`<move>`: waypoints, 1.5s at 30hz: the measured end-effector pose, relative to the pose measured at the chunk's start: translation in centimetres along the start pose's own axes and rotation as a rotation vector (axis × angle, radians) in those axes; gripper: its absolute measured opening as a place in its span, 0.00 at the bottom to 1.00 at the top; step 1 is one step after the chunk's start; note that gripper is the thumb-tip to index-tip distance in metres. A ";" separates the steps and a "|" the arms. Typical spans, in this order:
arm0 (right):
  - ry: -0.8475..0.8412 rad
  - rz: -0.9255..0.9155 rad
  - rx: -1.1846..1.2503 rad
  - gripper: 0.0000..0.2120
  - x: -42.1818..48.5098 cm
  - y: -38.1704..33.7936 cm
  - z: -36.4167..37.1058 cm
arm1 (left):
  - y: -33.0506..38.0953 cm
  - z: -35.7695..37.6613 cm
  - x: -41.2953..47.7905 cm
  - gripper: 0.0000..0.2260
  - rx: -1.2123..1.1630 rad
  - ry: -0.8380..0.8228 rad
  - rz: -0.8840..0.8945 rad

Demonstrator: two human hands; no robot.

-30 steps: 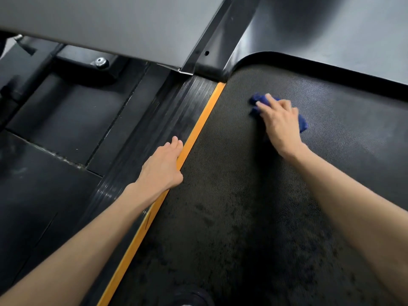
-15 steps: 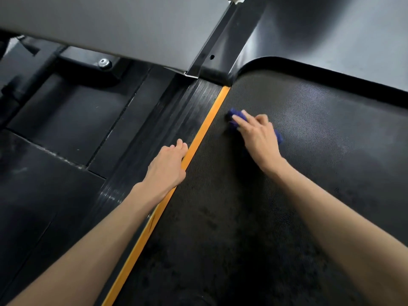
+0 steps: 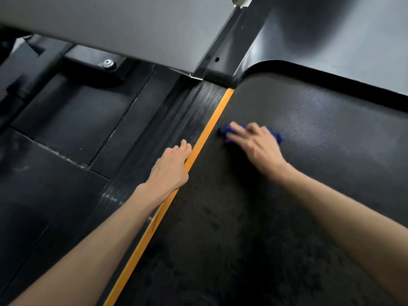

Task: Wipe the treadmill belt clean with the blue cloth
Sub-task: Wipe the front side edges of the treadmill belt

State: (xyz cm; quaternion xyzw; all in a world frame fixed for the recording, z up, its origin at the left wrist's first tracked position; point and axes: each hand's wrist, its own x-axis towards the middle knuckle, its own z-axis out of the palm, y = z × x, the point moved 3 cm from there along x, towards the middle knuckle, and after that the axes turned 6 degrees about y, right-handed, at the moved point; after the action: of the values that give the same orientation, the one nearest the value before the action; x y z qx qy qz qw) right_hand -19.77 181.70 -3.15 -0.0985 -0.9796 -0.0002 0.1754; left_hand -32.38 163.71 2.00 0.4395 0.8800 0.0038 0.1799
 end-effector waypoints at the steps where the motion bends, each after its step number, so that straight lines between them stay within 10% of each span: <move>1: -0.005 0.211 -0.065 0.17 0.6 2.5 0.1 | 0.0 0.0 0.0 0.34 0.003 -0.006 -0.003; 5: 0.100 0.696 0.033 0.12 0.7 2.6 0.0 | 0.1 -0.1 0.2 0.32 0.035 0.001 -0.001; 10: -0.093 0.075 0.162 0.21 -6.5 -11.3 -0.4 | 1.4 -0.1 -0.1 0.30 0.127 0.059 -0.044; 13: -0.077 -0.105 0.163 0.22 -8.5 -8.1 -1.2 | 2.6 0.3 -0.5 0.29 0.163 0.097 -0.086; 21: 0.214 1.016 0.056 0.19 -11.3 5.6 -3.9 | 4.9 1.1 -0.2 0.34 0.157 0.035 -0.127; 28: 0.056 0.244 0.142 0.20 -12.9 -8.7 -1.6 | 10.1 1.3 0.9 0.35 0.106 0.041 0.043; 36: 0.302 1.102 -0.003 0.17 -20.3 3.7 -5.6 | 12.1 2.4 0.1 0.35 0.011 -0.043 0.118; 42: 0.047 0.308 0.107 0.21 -17.7 -9.1 -3.8 | 13.9 2.3 -0.3 0.34 -0.040 -0.039 0.166; 45: 0.065 0.405 0.001 0.22 -21.6 -2.2 -6.0 | 13.9 2.0 -0.5 0.34 -0.036 -0.026 0.176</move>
State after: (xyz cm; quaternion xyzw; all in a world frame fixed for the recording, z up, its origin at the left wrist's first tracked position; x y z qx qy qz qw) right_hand 1.72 175.22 -4.89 -0.2933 -0.9336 0.0326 0.2034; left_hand -20.75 171.56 2.57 0.5118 0.8354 0.0300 0.1982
